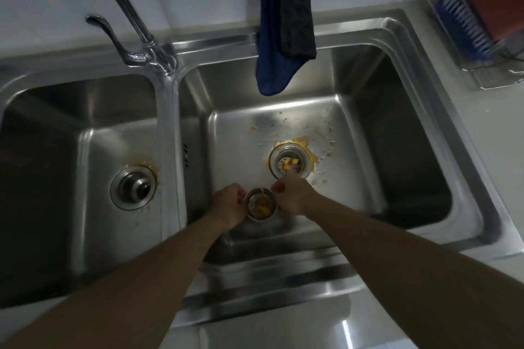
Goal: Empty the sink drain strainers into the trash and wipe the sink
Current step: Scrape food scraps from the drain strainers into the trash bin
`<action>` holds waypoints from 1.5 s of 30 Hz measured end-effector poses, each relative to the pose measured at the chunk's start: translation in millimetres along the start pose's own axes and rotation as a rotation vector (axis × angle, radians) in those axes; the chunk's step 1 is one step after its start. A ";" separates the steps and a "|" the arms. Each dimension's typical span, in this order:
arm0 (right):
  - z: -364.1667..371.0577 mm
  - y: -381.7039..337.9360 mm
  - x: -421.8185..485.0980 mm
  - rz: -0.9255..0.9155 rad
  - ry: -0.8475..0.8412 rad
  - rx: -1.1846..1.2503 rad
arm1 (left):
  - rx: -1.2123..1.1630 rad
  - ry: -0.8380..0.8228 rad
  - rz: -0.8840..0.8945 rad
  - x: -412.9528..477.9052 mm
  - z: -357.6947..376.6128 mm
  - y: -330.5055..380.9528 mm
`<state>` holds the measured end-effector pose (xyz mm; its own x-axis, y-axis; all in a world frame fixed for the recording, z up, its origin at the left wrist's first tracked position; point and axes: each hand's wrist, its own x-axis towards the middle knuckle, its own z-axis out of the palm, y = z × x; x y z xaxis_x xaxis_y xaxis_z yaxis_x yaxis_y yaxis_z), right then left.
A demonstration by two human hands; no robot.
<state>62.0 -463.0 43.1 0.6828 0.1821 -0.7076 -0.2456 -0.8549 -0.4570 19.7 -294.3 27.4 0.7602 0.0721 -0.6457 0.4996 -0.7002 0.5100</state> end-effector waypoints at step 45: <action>-44.6 60.0 62.9 0.000 0.382 0.030 | 0.078 0.141 0.057 91.2 34.2 93.5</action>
<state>121.0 -524.5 -4.8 0.8889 -0.0169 -0.4578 -0.2614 -0.8393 -0.4767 121.5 -377.6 -3.2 0.8398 0.1261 -0.5280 0.4248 -0.7583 0.4945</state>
